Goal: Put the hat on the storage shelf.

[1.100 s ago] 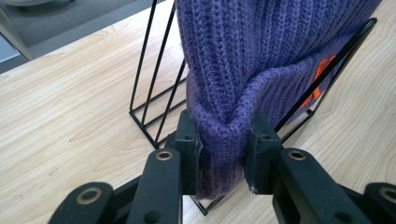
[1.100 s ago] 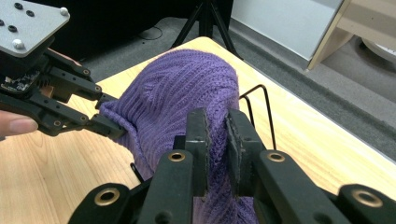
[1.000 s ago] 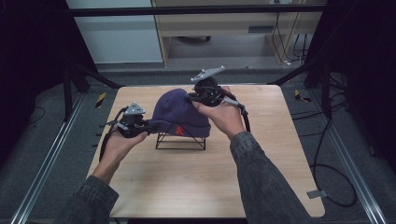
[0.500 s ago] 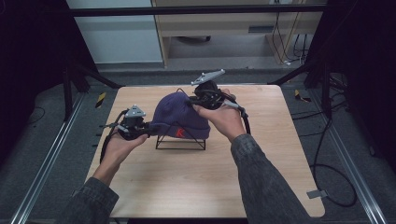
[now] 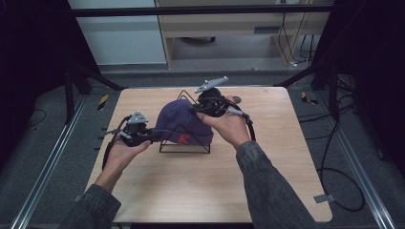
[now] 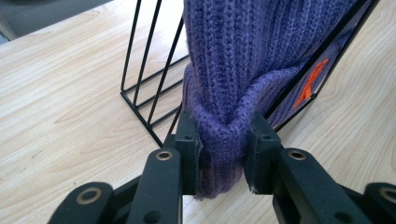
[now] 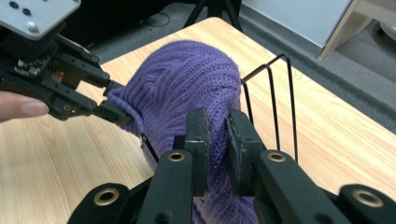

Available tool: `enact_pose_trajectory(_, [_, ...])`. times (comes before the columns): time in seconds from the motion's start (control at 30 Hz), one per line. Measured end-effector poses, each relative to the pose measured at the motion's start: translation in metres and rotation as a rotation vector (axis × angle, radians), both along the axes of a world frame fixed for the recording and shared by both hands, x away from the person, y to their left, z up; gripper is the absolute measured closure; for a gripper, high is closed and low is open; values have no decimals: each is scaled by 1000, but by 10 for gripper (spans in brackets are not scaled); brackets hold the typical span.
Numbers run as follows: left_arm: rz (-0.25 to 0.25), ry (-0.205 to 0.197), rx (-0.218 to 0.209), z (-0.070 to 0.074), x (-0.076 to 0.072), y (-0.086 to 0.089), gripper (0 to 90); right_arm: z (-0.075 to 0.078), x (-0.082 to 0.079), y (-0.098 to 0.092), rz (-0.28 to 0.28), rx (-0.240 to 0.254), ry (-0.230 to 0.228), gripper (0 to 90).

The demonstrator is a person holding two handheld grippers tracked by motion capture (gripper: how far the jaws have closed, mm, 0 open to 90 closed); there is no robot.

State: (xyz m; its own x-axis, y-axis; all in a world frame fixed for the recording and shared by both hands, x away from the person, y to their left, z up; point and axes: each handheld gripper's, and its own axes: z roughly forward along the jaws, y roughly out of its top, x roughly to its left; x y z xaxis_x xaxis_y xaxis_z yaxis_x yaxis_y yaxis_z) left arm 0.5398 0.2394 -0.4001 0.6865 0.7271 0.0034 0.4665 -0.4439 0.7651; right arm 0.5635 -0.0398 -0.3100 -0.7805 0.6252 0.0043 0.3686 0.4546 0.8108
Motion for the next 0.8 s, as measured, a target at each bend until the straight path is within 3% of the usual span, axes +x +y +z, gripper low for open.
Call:
enact_pose_trajectory(0.17, [-7, -1, 1, -1, -2, 1, 700, -2, -2, -1, 3, 9, 3, 802])
enact_pose_trajectory(0.57, [12, 24, -11, -18, 1, 5, 694, -14, 2, 7, 8, -20, 30, 797])
enact_pose_trajectory(0.8, [18, 31, 4, -22, 2, 5, 660, -16, 1, 11, 15, -29, 37, 770])
